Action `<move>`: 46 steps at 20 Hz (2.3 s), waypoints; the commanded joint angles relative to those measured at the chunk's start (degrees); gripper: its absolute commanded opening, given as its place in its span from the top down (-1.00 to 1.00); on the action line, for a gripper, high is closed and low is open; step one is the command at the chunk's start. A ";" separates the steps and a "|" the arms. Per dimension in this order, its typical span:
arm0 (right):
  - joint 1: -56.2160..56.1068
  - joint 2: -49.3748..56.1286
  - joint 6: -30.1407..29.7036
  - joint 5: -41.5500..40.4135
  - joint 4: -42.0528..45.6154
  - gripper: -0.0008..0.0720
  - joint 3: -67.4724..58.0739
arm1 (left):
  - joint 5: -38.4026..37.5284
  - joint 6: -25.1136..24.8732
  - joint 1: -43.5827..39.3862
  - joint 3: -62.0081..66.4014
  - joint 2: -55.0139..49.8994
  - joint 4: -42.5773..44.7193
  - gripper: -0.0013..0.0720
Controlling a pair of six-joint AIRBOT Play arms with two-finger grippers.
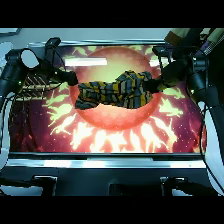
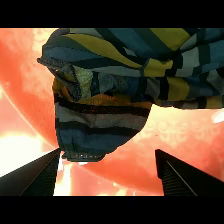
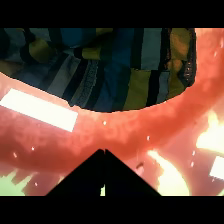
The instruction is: Fold the clothes and pants, and hang the long-sleeved shirts on hangers.
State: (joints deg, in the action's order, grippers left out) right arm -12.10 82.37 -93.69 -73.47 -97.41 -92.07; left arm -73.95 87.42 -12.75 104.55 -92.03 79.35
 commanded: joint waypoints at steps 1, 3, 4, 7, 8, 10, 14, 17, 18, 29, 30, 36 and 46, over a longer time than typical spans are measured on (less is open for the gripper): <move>-0.04 0.02 0.00 0.00 -0.02 0.90 0.02 | 0.00 0.00 0.04 -0.02 -0.04 0.00 -0.88; -0.04 0.02 0.00 0.02 -0.02 0.90 0.02 | 0.00 0.00 0.04 -0.02 -0.04 0.00 -0.88; -0.04 0.02 0.00 0.02 -0.02 0.90 0.02 | 0.00 0.00 0.04 -0.02 -0.04 0.00 -0.88; -0.04 0.02 0.02 0.02 -0.02 0.90 0.02 | 0.00 0.00 0.04 -0.02 -0.04 0.00 -0.88; -0.04 0.02 0.00 0.02 -0.02 0.90 0.02 | 0.00 0.00 0.04 -0.02 -0.04 0.00 -0.88; -0.07 0.02 0.00 0.02 -0.02 0.90 0.02 | 0.00 0.00 0.04 -0.02 -0.04 0.00 -0.88; -0.04 0.02 0.02 0.02 -0.02 0.90 0.02 | 0.02 -0.04 0.04 -0.02 -0.04 0.00 -0.88; -0.04 0.02 0.00 0.02 -0.02 0.90 0.02 | 0.00 0.00 0.04 -0.02 -0.04 -0.02 -0.88; -0.04 0.02 0.02 0.02 -0.02 0.90 0.02 | 0.04 0.04 -0.02 -0.02 -0.04 -0.11 -0.88; -0.07 0.00 0.09 -0.48 -0.24 0.90 0.02 | 1.88 0.02 -0.31 -0.02 -0.04 -0.17 -0.88; -0.04 0.00 0.83 -1.62 -0.39 0.89 0.02 | 1.90 0.96 -0.04 -0.02 -0.04 -0.17 -0.88; 0.11 -1.84 3.98 -8.55 -0.04 0.88 0.00 | 5.55 2.25 11.47 -11.50 -0.46 -7.91 -0.88; 0.13 -10.38 3.93 -10.40 -0.70 -0.35 0.02 | 12.13 -15.08 17.62 -21.77 -12.24 -28.17 -0.88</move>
State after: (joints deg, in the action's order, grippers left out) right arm -12.03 74.96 -89.93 -84.03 -97.93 -92.07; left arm -62.74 75.53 4.84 83.66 -100.92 54.02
